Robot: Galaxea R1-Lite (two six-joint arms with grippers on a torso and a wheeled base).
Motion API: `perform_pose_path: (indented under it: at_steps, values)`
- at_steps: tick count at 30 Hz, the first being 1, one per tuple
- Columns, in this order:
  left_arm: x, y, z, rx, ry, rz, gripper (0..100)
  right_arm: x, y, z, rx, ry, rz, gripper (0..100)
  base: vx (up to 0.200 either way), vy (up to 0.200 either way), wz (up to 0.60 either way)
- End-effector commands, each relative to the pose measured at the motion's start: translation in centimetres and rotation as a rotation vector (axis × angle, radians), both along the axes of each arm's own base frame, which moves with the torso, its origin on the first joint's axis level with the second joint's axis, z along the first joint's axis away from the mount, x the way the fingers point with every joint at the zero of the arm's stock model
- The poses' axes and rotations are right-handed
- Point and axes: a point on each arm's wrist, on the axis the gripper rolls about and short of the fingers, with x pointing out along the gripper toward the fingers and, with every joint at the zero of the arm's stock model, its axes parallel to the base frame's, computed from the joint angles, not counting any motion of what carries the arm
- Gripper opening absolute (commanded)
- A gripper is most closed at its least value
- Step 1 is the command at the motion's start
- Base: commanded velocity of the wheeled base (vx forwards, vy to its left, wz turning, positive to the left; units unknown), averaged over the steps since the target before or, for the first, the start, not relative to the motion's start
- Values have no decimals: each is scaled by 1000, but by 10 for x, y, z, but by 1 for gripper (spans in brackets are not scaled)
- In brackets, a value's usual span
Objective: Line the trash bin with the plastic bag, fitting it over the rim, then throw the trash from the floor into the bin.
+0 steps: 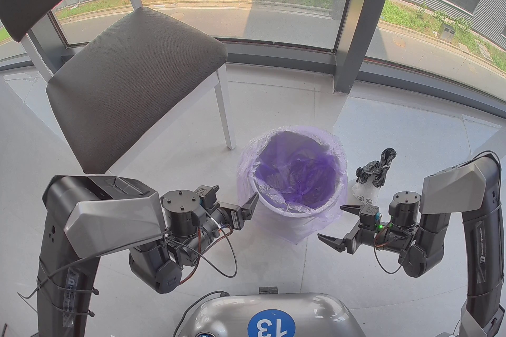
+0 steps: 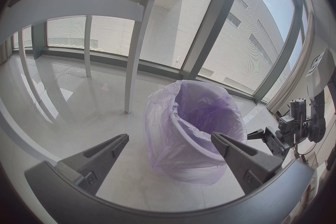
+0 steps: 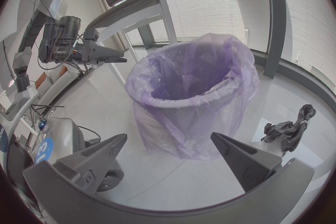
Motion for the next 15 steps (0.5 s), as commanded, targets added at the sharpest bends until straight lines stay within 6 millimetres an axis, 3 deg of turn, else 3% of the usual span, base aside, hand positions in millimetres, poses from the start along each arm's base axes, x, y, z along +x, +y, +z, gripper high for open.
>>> perform_pose_path:
  at_steps: [1,10,15]
  values:
    - [-3,0,6,-2,-14,-5,100,-10,-5,30,18,-59,-4,100,0,0,0]
    - [-6,-3,8,-8,-23,-14,100,1,-13,88,215,-130,-46,100,0,0,0]
    - [-6,-3,8,-7,-25,-14,100,13,-14,101,333,-108,-92,100,0,0,0]
